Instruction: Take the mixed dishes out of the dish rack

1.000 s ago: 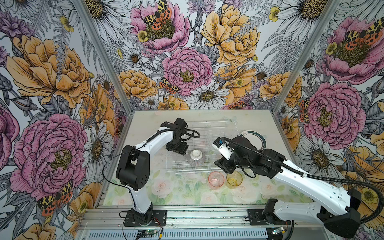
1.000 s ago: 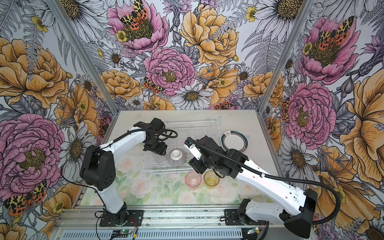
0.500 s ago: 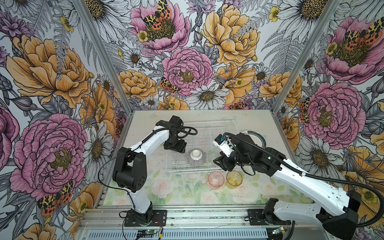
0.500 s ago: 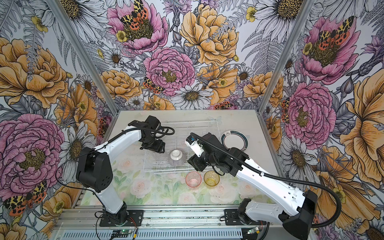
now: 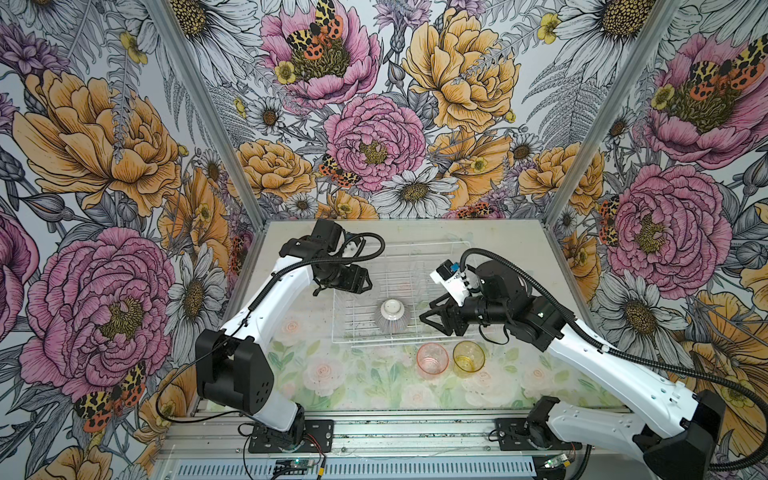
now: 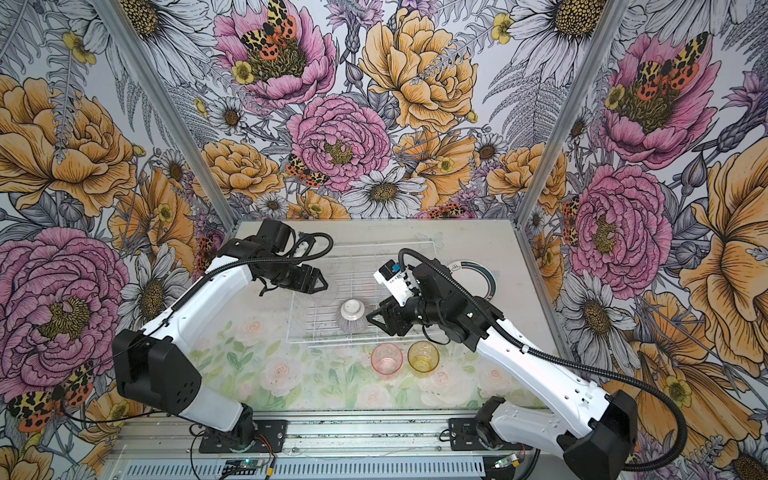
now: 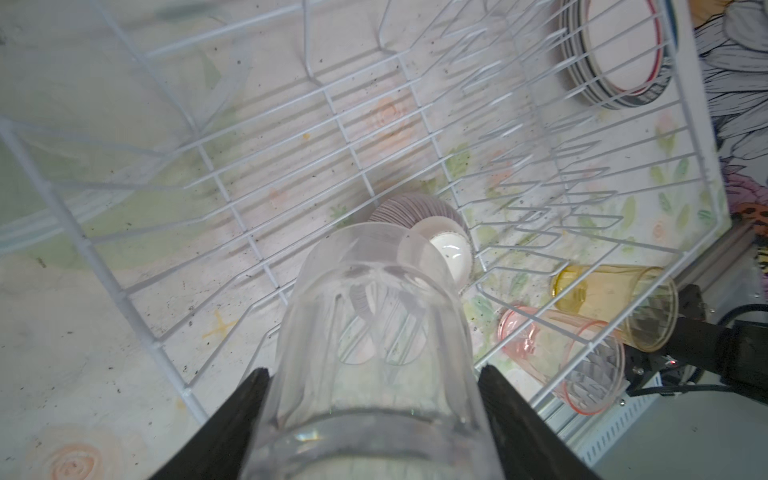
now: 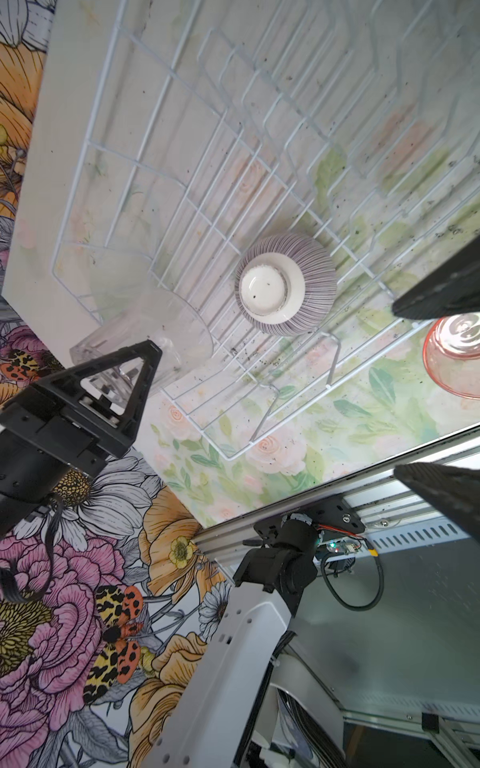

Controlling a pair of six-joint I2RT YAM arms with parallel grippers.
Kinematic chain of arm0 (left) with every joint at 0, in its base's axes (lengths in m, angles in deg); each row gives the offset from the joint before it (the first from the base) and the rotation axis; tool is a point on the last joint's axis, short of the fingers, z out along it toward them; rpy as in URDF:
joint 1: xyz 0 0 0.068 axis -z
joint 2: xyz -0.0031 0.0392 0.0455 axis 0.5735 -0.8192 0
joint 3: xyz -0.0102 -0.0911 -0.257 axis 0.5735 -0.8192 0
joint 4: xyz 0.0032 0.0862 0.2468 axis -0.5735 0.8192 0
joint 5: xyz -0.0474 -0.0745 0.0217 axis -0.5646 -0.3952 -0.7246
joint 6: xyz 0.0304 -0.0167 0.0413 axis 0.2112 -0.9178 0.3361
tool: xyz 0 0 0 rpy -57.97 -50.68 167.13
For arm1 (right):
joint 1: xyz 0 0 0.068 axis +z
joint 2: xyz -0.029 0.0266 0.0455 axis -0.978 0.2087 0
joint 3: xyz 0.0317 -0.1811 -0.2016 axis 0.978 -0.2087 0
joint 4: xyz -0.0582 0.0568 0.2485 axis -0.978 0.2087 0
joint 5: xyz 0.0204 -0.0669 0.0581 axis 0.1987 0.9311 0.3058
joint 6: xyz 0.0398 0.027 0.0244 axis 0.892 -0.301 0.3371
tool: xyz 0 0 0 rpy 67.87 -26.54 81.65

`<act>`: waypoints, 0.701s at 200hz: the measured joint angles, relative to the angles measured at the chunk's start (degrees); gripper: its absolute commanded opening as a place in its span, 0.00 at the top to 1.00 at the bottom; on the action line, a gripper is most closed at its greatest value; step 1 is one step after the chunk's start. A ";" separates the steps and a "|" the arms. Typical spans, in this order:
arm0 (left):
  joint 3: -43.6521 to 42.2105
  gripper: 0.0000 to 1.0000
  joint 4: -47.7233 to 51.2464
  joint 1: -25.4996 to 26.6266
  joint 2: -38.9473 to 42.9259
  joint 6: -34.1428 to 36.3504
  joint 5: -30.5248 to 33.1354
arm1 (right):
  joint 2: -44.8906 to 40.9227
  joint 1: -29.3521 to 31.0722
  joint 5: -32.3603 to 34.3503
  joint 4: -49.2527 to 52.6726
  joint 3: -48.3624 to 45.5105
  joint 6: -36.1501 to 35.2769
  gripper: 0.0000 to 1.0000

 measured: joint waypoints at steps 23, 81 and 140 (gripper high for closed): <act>-0.02 0.39 -2.97 -0.09 1.49 -0.04 -7.10 | -0.57 -2.29 -5.64 -7.43 -3.39 4.22 0.46; -1.46 0.39 -11.23 -0.09 4.74 -0.92 -22.23 | 1.90 -6.73 -16.90 -33.99 -12.13 21.97 0.56; -4.55 0.38 -18.99 -0.09 6.78 -4.17 -31.41 | 3.10 -8.39 -18.88 -46.40 -12.96 29.75 0.55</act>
